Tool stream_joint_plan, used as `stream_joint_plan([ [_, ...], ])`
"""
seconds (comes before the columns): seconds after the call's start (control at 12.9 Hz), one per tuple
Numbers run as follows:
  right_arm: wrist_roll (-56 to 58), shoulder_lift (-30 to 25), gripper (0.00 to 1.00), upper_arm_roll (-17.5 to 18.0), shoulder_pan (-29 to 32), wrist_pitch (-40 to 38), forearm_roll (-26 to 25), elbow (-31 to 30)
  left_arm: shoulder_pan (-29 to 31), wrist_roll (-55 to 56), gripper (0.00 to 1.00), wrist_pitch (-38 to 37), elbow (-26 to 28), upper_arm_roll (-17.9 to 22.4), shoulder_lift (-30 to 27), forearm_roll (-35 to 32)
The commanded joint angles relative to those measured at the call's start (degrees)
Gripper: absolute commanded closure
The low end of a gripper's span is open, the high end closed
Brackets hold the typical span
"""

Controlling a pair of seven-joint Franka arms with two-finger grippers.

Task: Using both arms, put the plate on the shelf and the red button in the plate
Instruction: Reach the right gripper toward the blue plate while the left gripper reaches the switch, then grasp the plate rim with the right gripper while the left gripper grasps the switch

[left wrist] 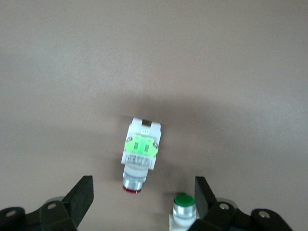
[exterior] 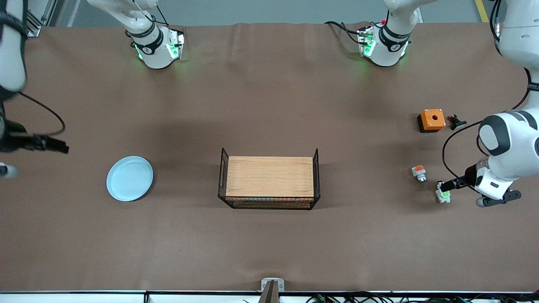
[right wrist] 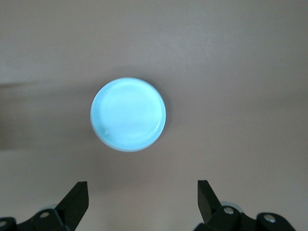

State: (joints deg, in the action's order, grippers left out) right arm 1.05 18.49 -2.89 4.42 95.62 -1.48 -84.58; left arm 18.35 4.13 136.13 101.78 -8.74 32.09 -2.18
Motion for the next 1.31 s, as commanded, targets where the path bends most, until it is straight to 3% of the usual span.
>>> stream_joint_plan([
  [0.0, 5.94, 4.53, 0.00, 0.52, 2.51, 3.60, -0.89, -0.76, 0.37, 0.26, 0.07, -0.17, -2.81, -0.05, 3.32, -3.17],
  [0.15, 7.30, 6.90, 0.00, 0.52, 3.57, 5.97, -0.81, -2.16, 0.63, 0.70, 0.08, -0.17, -4.56, -0.05, 5.51, -5.20],
  [0.46, 7.47, 6.83, 0.01, 0.52, 4.36, 16.07, -0.63, -11.64, 0.72, 0.79, 0.11, 0.97, -4.84, -0.05, 7.63, -5.12],
  [0.7, 7.13, 6.74, 0.03, 0.52, 4.63, 19.59, -0.10, -15.25, 0.72, 0.79, 0.20, 1.15, -4.84, -0.05, 8.34, -5.12],
  [0.93, 6.86, 6.82, 0.03, 0.52, 5.07, 29.68, 0.07, -21.66, 1.07, 0.79, 0.43, 1.15, -4.75, -0.05, 8.42, -5.12],
  [1.24, 2.46, 7.00, 0.08, 0.60, 5.42, 36.65, 0.16, -27.12, 1.34, -0.61, 0.98, 0.45, -4.57, -0.05, 7.20, -5.29],
])
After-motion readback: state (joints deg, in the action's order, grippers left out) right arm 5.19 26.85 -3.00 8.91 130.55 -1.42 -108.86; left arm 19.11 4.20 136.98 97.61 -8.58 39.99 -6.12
